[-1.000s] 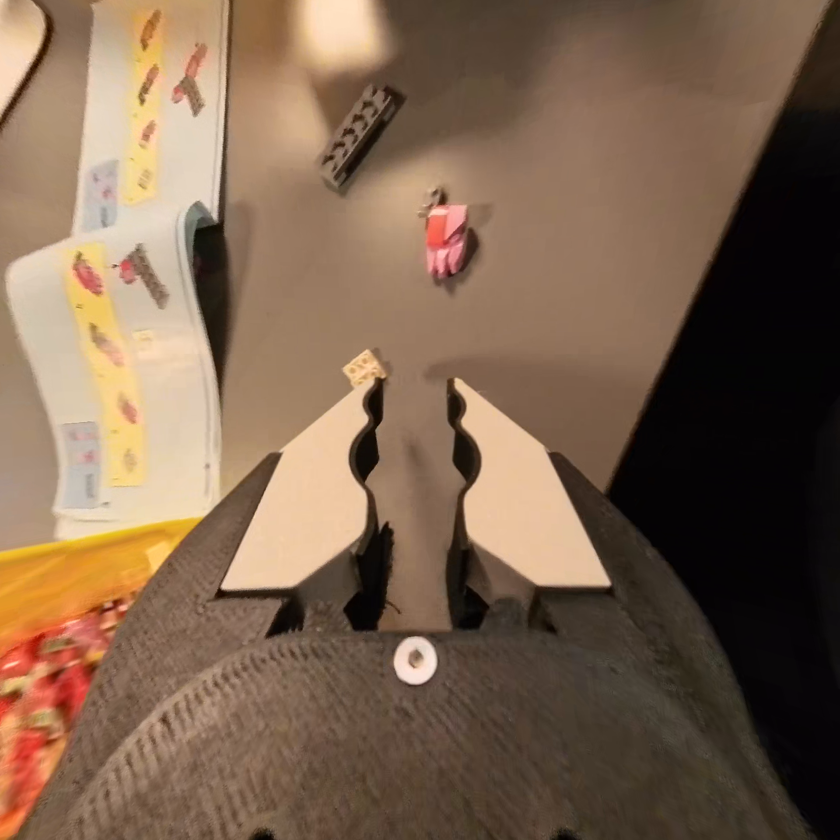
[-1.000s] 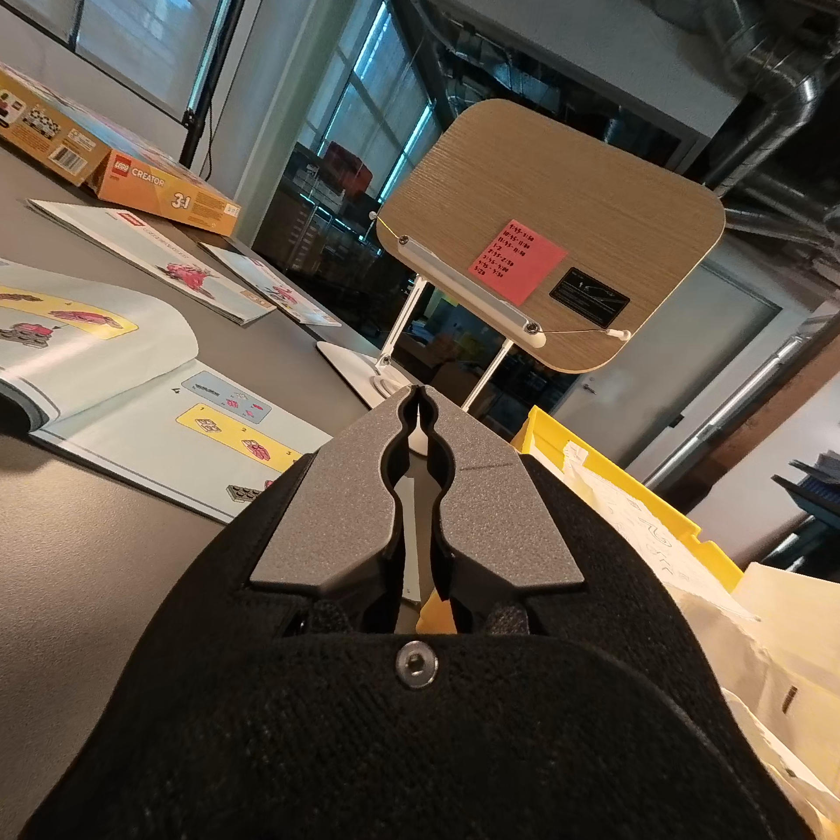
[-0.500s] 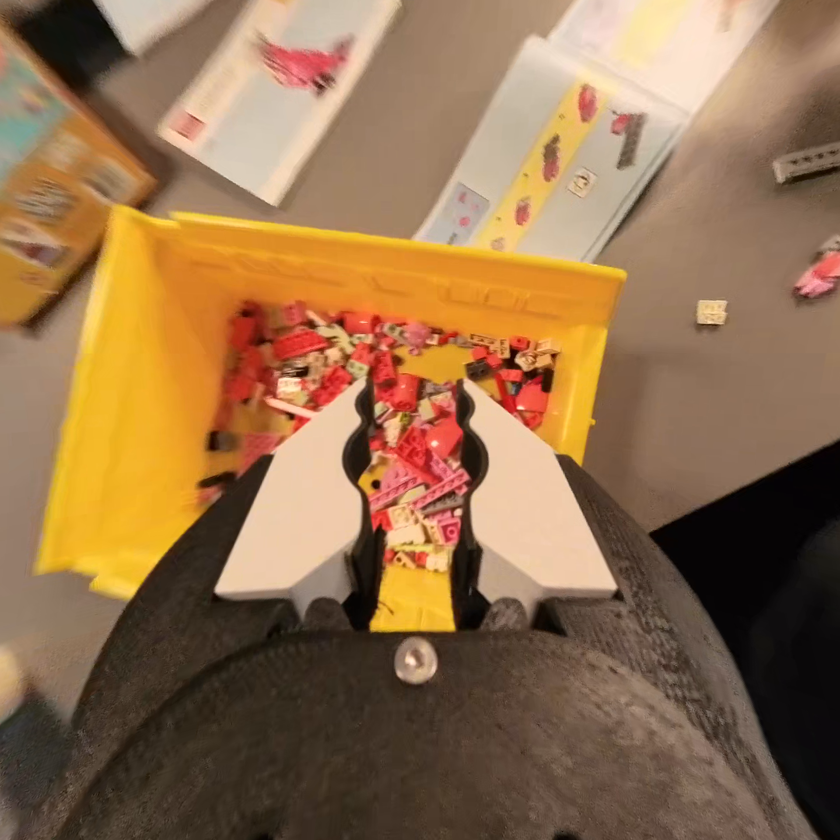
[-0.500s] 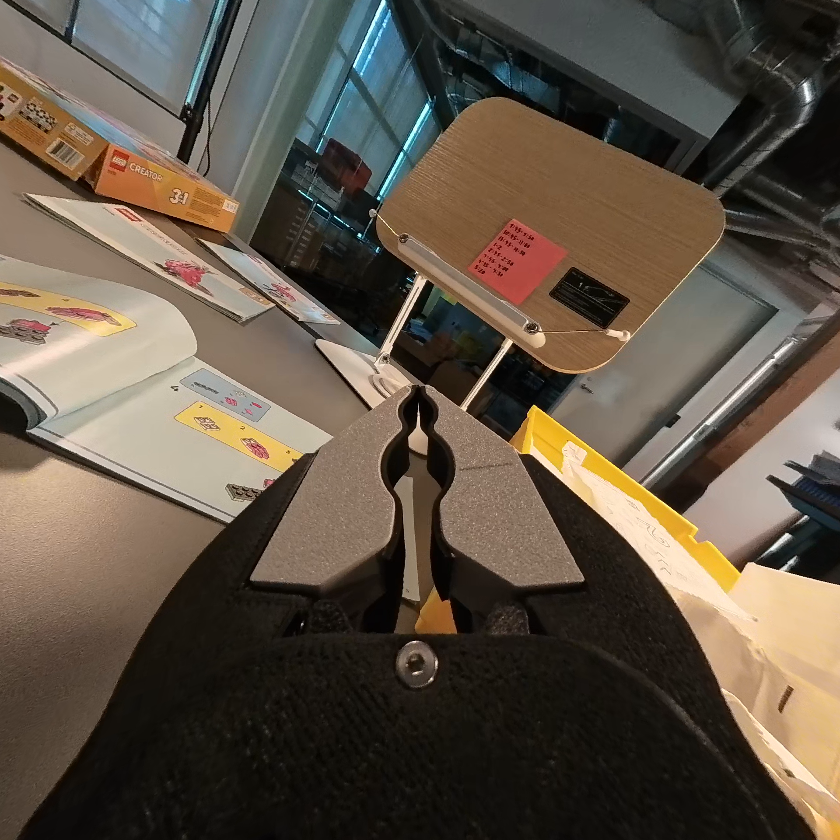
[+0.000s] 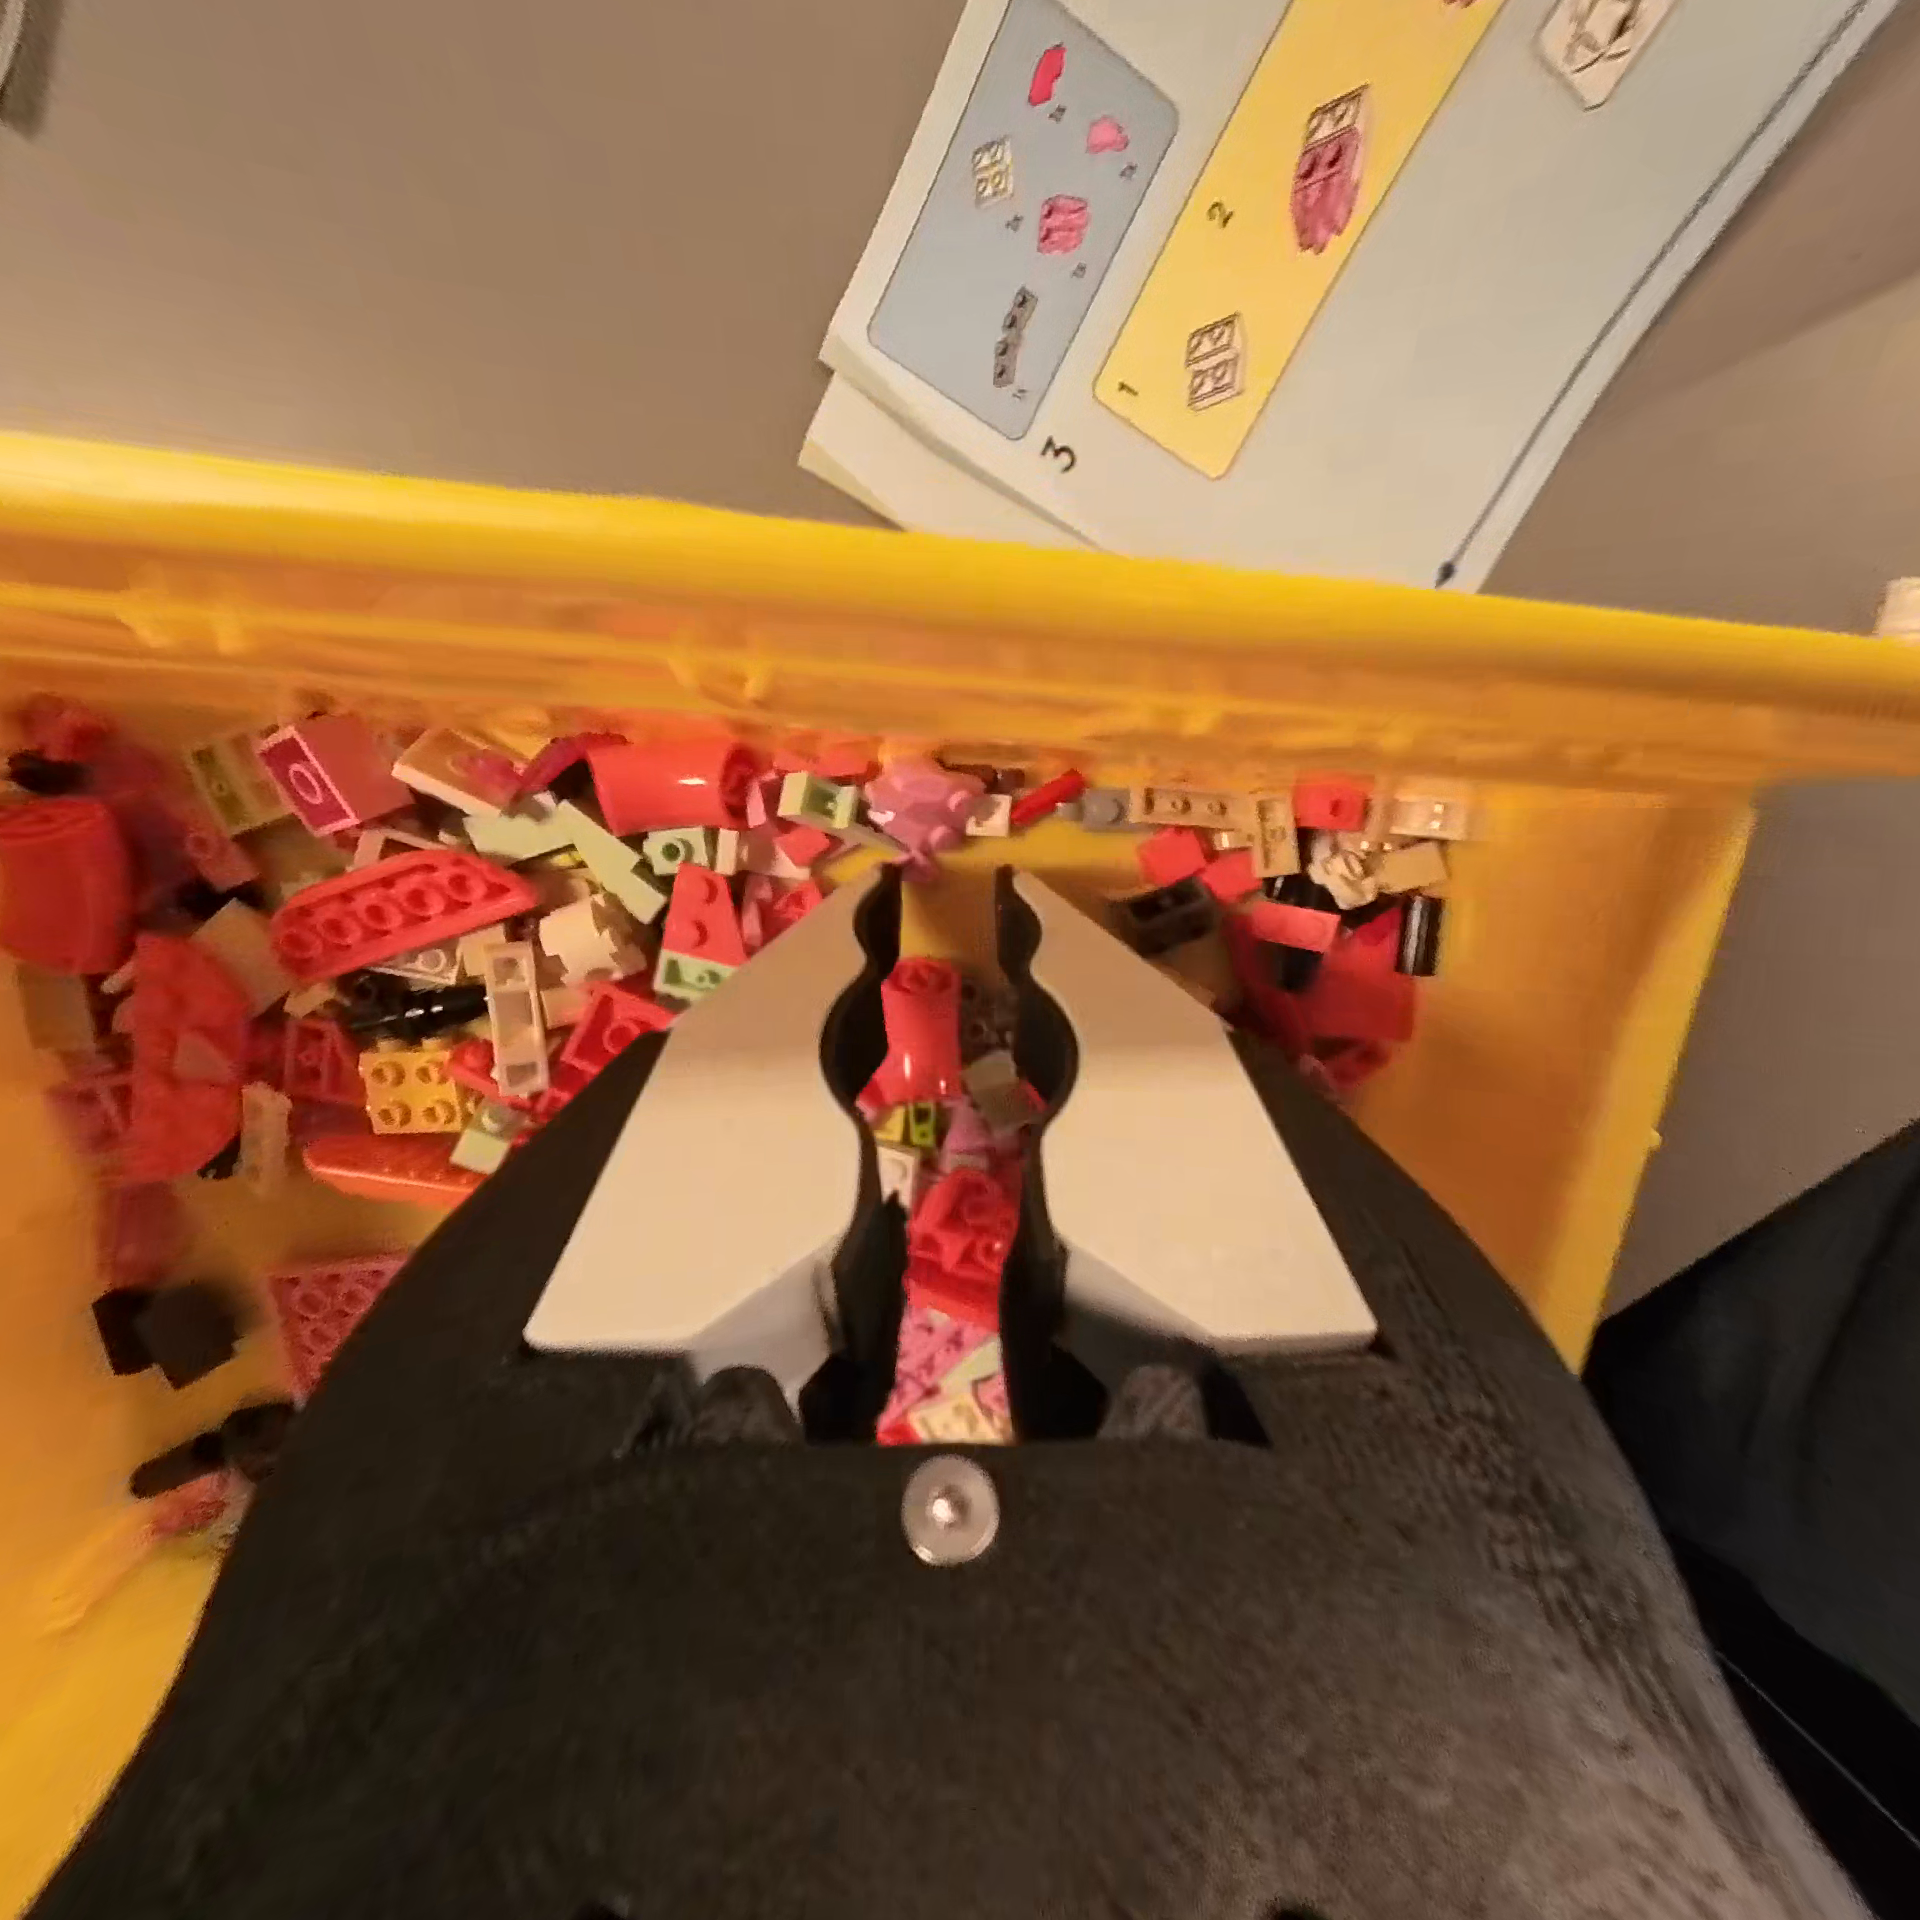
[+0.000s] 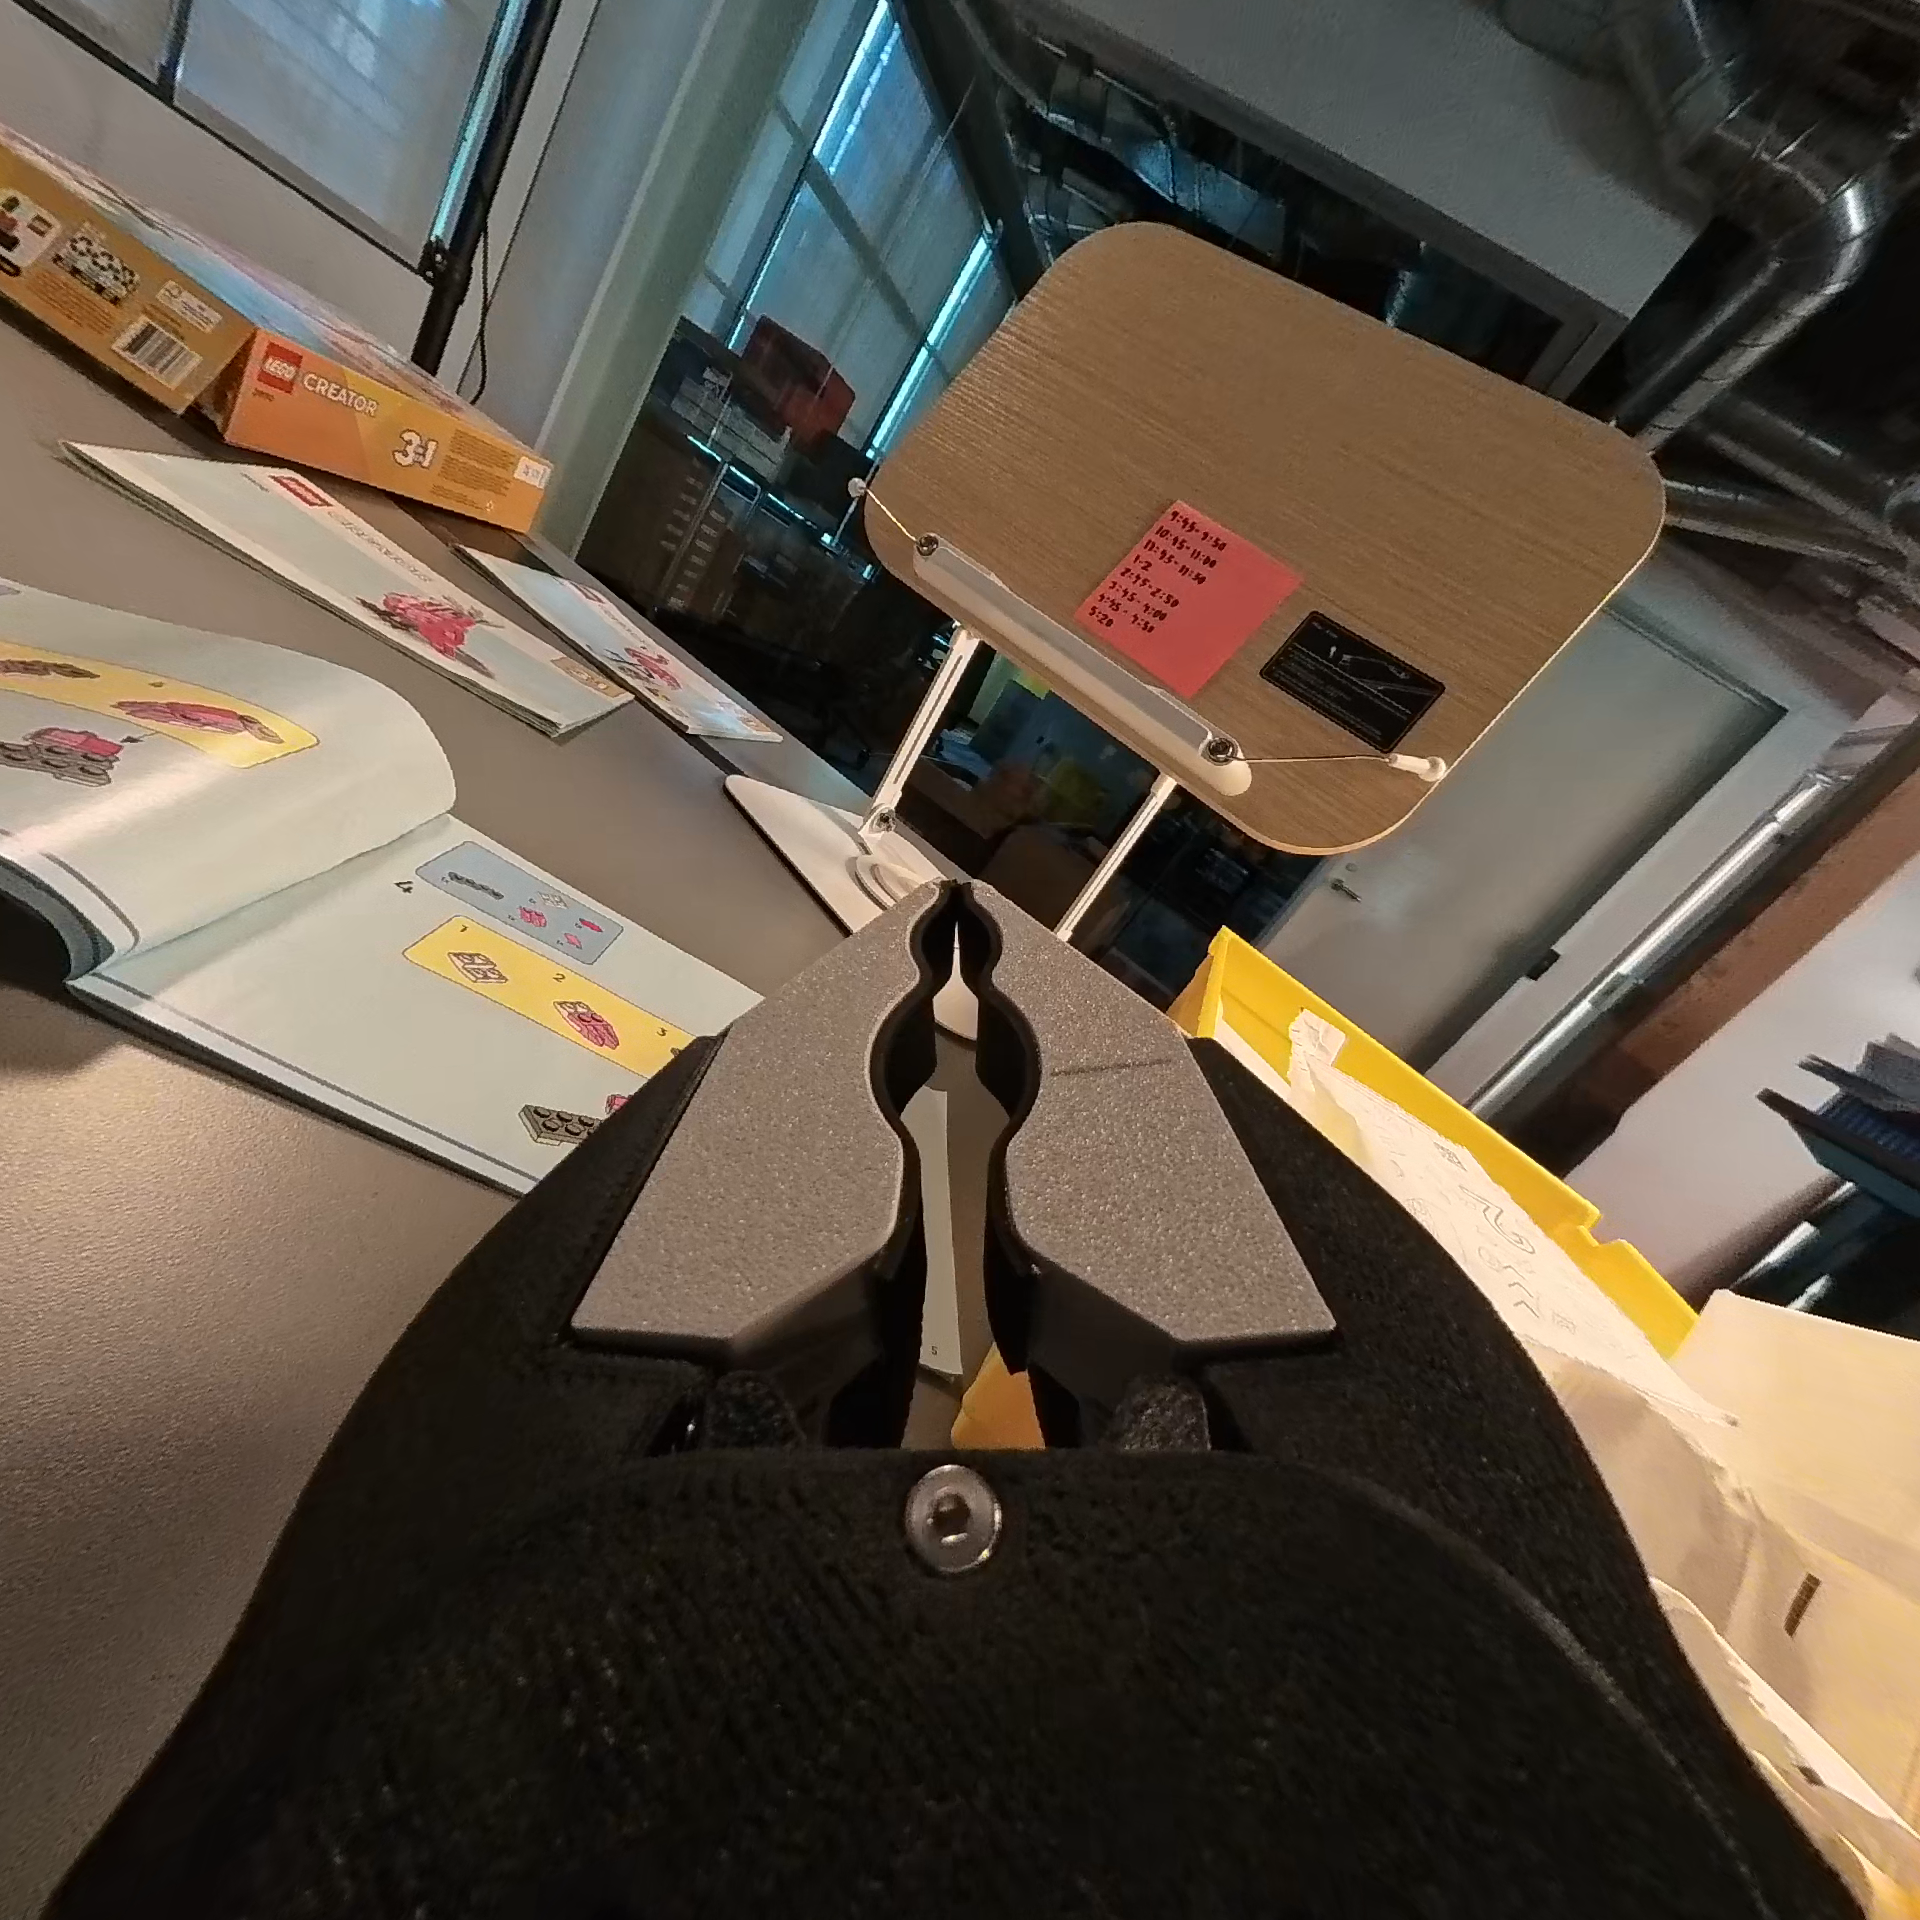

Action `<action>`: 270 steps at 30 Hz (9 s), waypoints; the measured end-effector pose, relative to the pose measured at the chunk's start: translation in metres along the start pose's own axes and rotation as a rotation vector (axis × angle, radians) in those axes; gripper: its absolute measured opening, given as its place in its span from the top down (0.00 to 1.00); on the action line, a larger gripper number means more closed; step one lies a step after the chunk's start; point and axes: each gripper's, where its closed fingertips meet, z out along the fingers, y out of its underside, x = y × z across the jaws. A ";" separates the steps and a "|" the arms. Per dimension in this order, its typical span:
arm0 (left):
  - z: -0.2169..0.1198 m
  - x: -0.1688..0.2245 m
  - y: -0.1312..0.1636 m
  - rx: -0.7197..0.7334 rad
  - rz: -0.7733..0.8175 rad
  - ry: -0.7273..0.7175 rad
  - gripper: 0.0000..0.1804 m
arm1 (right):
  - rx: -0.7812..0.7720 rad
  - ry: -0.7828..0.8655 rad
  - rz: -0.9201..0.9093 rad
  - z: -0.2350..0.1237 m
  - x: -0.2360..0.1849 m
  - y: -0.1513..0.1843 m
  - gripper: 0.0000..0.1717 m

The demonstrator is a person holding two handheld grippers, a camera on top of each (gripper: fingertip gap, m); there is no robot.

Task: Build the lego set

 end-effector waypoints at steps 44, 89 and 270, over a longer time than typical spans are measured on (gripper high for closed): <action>0.005 -0.007 -0.003 -0.032 0.187 -0.075 0.89 | 0.010 -0.009 -0.007 0.000 -0.003 -0.002 1.00; 0.058 0.231 -0.077 0.201 0.624 0.179 0.74 | 0.033 -0.040 0.008 -0.004 -0.008 -0.006 1.00; 0.038 0.227 -0.046 0.680 1.346 -0.679 0.99 | -0.356 -1.853 0.106 -0.123 -0.212 -0.044 0.93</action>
